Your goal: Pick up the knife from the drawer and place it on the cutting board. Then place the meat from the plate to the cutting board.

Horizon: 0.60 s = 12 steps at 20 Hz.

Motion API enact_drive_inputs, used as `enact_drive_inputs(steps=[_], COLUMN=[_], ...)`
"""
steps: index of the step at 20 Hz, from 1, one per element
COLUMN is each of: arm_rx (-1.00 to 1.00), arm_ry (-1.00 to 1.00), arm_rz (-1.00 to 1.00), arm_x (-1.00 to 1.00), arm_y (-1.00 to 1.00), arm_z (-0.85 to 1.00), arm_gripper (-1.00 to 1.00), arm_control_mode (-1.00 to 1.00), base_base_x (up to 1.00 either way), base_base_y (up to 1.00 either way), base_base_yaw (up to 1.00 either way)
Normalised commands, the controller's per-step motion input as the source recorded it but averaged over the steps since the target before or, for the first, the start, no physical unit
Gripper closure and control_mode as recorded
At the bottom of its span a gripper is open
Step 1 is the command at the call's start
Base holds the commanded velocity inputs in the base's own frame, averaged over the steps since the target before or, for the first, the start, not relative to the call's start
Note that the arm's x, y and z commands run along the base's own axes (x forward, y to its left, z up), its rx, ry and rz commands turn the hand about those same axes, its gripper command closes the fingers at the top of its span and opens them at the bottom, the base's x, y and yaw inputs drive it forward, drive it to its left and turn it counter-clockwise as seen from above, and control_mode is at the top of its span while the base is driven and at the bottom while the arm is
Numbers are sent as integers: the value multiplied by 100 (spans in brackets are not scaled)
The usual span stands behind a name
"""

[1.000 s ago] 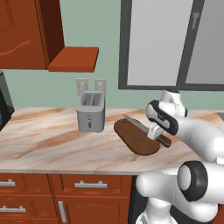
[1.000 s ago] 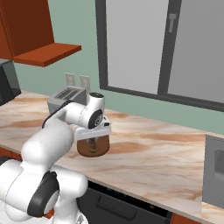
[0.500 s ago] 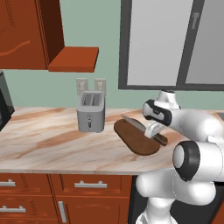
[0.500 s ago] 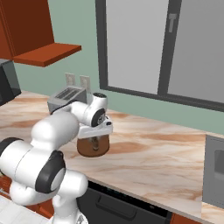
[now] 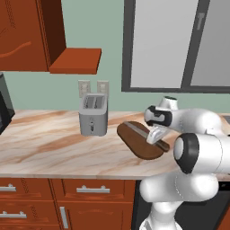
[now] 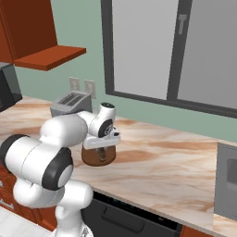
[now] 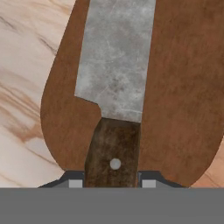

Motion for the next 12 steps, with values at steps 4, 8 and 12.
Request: enact_drive_inputs(steps=[4,8,12], arm_rx=[3,1,0], arm_ry=[0,0,0], arm_rz=[0,0,0], arm_x=[1,3,4], arm_y=[-1,0,0], arm_z=[-25,-25,-24], arm_gripper=[100,100,100], arm_control_mode=[-100,-100,-100], base_base_x=[0,0,0], base_base_y=[0,0,0], base_base_yaw=[0,0,0])
